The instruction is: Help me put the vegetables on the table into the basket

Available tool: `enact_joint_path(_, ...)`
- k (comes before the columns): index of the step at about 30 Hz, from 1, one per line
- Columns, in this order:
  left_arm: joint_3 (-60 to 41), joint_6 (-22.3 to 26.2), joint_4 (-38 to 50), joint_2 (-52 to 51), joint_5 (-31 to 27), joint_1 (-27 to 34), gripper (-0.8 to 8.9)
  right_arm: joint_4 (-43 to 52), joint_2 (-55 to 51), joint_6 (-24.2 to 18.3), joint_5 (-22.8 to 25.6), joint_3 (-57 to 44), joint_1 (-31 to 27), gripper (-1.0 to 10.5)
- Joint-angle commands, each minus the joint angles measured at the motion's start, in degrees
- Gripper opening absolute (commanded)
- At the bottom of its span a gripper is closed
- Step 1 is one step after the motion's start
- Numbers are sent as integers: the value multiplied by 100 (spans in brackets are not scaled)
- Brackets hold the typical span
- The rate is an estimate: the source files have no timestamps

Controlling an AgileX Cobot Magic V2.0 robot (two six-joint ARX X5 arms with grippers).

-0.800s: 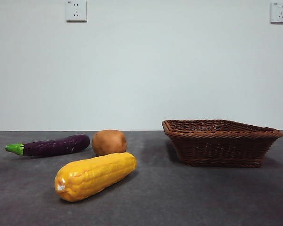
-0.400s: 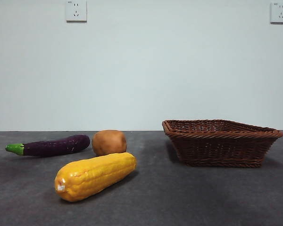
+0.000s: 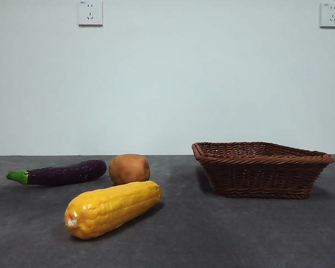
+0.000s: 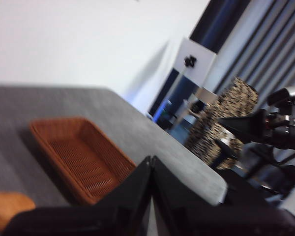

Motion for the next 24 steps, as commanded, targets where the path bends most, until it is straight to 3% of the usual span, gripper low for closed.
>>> enact_joint_path(1, -15, -155, -105, 315, 92, -20, -3, -361, 208, 44, -90, 146, 0, -2)
enact_joint_path(4, -15, -17, -317, 726, 85, -90, -3, -686, 501, -74, -247, 269, 0, 0)
enact_joint_path(10, -15, 739, -752, 1674, 59, -330, -3, -1456, 1259, -599, -334, 632, 0, 33)
enact_joint_path(11, -15, 852, -809, 1821, 55, -378, -3, -1554, 1399, -667, -337, 693, 0, 75)
enact_joint_path(17, -15, 1801, -1043, 2887, -317, -863, -3, -2079, 2739, -1338, -334, 1204, 4, 577)
enact_joint_path(24, -15, 2118, -929, 3635, -568, -1419, -3, -2201, 4529, -1821, 560, 2144, 4, 608)
